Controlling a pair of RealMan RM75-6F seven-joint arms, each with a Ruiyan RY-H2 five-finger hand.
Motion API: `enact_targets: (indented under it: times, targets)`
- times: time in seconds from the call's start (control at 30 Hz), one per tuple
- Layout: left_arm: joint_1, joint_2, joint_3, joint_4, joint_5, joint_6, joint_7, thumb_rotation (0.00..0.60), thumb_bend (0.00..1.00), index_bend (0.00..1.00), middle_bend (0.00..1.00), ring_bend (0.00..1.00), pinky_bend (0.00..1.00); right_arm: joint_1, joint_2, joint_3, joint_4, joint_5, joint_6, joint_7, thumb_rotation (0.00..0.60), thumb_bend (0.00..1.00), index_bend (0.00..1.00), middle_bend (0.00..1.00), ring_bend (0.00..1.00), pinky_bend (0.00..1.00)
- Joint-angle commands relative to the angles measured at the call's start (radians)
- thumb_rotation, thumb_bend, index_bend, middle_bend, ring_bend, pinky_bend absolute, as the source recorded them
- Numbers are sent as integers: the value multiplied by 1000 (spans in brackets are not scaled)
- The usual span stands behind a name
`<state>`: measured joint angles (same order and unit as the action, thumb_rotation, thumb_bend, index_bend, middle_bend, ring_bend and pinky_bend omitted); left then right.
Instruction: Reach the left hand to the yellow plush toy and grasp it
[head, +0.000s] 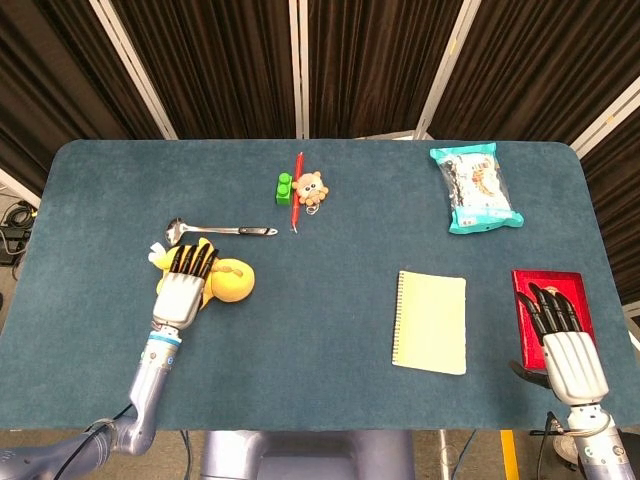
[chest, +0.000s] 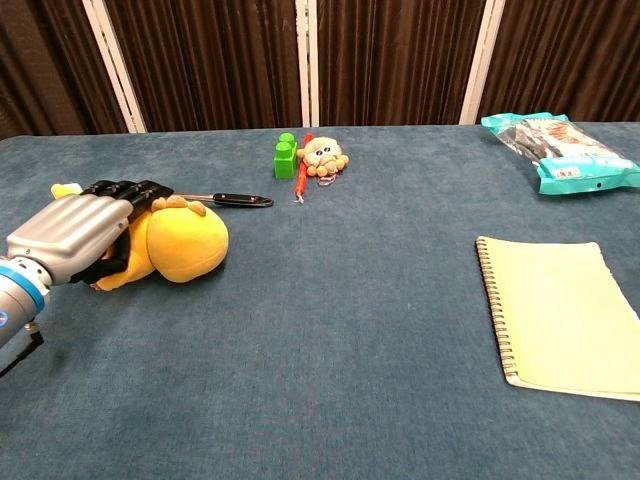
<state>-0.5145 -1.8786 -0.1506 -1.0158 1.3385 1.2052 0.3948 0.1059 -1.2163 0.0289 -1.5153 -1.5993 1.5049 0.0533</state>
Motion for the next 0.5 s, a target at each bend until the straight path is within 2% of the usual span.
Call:
enact_targets:
  times: [0.03, 0.4, 0.5]
  targets:
    - [-4, -5, 4, -19, 8, 11, 19, 600, 1000, 0, 0, 0, 0, -1, 1, 0, -2, 0, 1, 1, 600, 70, 0, 0, 0, 0]
    - [-1, 40, -4, -166, 42, 81, 80, 600, 1000, 0, 0, 0, 0, -1, 7, 0, -6, 4, -2, 5, 600, 70, 0, 0, 0, 0]
    - [35, 91, 4, -245, 44, 129, 98, 600, 1000, 0, 0, 0, 0, -2, 8, 1, -6, 4, 1, 7, 600, 70, 0, 0, 0, 0]
